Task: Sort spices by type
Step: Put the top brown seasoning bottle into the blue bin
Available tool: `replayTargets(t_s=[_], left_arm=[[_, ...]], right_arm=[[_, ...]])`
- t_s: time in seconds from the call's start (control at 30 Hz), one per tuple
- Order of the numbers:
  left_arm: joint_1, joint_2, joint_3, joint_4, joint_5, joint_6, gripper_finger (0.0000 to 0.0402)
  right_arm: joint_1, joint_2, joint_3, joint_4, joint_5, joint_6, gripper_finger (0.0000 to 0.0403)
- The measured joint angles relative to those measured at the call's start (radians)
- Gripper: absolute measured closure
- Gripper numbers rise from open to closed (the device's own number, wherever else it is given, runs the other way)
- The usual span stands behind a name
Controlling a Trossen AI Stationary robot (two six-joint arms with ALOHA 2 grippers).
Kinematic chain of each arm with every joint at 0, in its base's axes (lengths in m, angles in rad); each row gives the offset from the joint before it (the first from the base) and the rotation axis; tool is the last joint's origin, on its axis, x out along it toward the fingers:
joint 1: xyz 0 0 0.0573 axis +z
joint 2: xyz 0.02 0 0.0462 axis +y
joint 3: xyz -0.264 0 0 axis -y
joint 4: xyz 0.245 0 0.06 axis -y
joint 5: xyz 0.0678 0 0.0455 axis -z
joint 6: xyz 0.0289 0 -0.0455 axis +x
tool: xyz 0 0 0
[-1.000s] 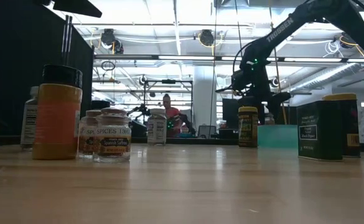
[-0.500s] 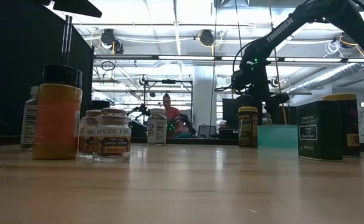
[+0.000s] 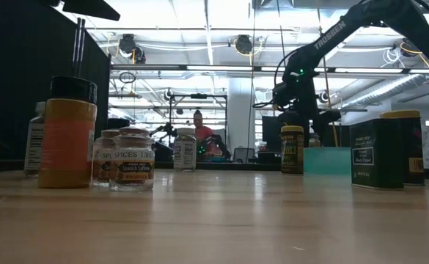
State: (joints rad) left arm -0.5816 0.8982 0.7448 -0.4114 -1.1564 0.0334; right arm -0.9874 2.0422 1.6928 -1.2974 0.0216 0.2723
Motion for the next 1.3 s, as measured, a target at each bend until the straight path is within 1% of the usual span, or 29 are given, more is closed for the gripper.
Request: replayTargets(t_s=[0.33, 0.6, 0.7, 0.77, 0.87, 0.93, 1.03, 1.1, 1.3], left_arm=[[0.000, 0.000, 0.000, 0.000, 0.000, 0.000, 0.0109], [0.000, 0.000, 0.000, 0.000, 0.000, 0.000, 0.0109], [0.000, 0.000, 0.000, 0.000, 0.000, 0.000, 0.0109], [0.000, 0.000, 0.000, 0.000, 0.000, 0.000, 0.0109], [0.000, 0.000, 0.000, 0.000, 0.000, 0.000, 0.0109], [0.000, 0.000, 0.000, 0.000, 0.000, 0.000, 0.0109], [0.000, 0.000, 0.000, 0.000, 0.000, 0.000, 0.0109], [0.000, 0.000, 0.000, 0.000, 0.000, -0.001, 0.0109], [0.000, 0.000, 0.000, 0.000, 0.000, -0.002, 0.0109]], right_arm=[[0.000, 0.000, 0.000, 0.015, 0.003, 0.003, 0.0187], [-0.001, 0.000, 0.000, 0.016, 0.004, -0.001, 0.0187], [-0.002, 0.000, 0.000, 0.017, 0.007, -0.027, 0.0188], [-0.005, -0.001, 0.000, -0.011, 0.046, -0.051, 0.0188], [-0.017, -0.006, 0.000, -0.082, 0.158, -0.052, 0.0188], [-0.040, -0.007, 0.000, -0.093, 0.178, -0.025, 0.0188], [-0.076, -0.007, 0.000, -0.059, 0.122, -0.016, 0.0187], [-0.098, -0.007, 0.000, -0.046, 0.103, -0.015, 0.0183], [-0.136, -0.007, -0.001, -0.030, 0.079, -0.020, 0.0141]])
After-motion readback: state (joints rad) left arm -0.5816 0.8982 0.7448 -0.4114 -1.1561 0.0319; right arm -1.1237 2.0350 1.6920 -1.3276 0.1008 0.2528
